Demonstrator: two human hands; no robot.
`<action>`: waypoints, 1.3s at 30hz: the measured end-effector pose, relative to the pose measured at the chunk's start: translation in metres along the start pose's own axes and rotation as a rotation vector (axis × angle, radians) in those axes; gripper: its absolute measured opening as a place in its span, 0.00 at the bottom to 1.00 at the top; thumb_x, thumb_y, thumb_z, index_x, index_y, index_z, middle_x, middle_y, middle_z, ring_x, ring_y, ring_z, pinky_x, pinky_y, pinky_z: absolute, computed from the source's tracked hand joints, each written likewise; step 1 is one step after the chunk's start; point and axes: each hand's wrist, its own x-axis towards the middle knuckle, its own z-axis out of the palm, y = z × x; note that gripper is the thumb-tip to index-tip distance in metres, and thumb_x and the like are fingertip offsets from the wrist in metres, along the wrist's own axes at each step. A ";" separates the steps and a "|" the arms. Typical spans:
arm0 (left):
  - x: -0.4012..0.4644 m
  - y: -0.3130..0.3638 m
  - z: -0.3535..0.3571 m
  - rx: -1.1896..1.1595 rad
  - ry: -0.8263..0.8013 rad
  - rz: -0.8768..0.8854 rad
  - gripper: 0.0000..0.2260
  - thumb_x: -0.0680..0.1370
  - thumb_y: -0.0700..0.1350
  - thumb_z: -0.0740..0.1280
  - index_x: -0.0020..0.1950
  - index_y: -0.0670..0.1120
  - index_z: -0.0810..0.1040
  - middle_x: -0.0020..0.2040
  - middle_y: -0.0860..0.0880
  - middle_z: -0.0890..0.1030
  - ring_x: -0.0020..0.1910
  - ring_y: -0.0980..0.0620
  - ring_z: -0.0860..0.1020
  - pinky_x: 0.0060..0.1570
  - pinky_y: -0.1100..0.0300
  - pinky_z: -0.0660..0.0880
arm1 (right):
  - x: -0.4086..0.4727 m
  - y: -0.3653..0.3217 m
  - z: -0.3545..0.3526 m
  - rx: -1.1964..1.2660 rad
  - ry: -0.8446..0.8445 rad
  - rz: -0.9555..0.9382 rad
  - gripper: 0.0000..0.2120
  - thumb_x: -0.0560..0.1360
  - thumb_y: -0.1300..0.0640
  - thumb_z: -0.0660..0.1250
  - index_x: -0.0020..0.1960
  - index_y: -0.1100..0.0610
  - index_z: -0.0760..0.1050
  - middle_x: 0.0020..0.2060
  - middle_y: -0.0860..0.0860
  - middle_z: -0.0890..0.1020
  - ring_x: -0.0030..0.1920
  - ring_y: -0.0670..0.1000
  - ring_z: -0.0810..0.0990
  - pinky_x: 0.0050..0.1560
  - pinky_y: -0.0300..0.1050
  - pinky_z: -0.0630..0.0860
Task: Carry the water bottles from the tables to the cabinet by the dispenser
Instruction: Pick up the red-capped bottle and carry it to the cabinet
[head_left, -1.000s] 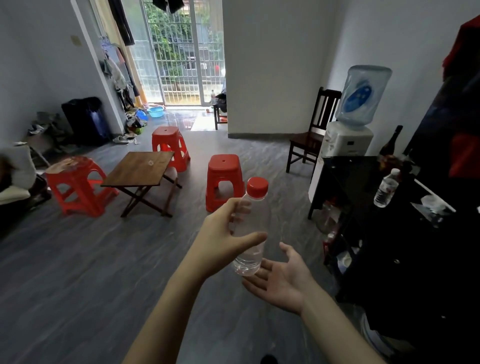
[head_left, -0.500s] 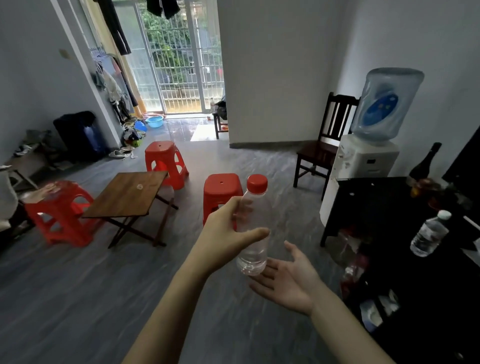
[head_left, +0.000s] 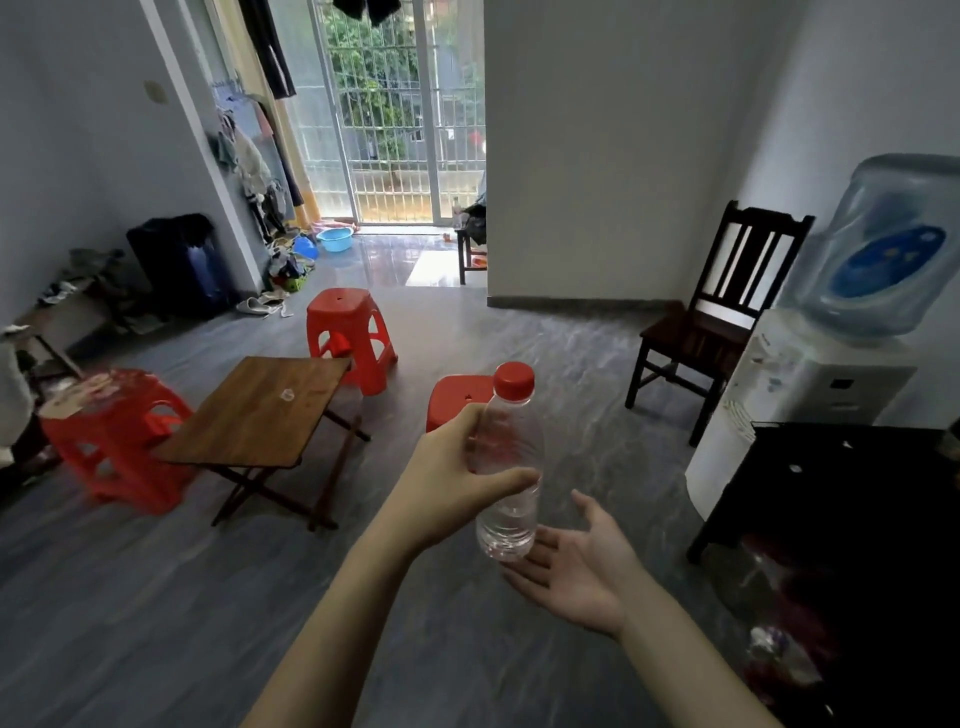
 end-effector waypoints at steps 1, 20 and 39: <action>0.020 -0.007 -0.005 0.008 -0.010 0.010 0.22 0.70 0.51 0.79 0.61 0.57 0.75 0.52 0.64 0.81 0.52 0.73 0.78 0.48 0.76 0.74 | 0.012 -0.012 0.007 0.015 0.006 -0.012 0.37 0.77 0.35 0.55 0.64 0.67 0.75 0.53 0.63 0.84 0.55 0.61 0.80 0.56 0.54 0.74; 0.318 -0.048 0.067 -0.021 -0.386 0.219 0.26 0.71 0.56 0.77 0.66 0.56 0.74 0.60 0.61 0.79 0.57 0.66 0.77 0.56 0.65 0.78 | 0.126 -0.205 -0.014 0.360 0.257 -0.208 0.36 0.78 0.35 0.56 0.67 0.66 0.73 0.59 0.63 0.82 0.64 0.63 0.77 0.66 0.57 0.70; 0.514 0.044 0.279 -0.115 -0.804 0.459 0.25 0.71 0.55 0.77 0.66 0.60 0.73 0.58 0.62 0.80 0.56 0.68 0.77 0.51 0.70 0.76 | 0.107 -0.375 -0.155 0.682 0.413 -0.483 0.36 0.78 0.35 0.56 0.66 0.67 0.75 0.61 0.65 0.81 0.65 0.63 0.77 0.59 0.59 0.74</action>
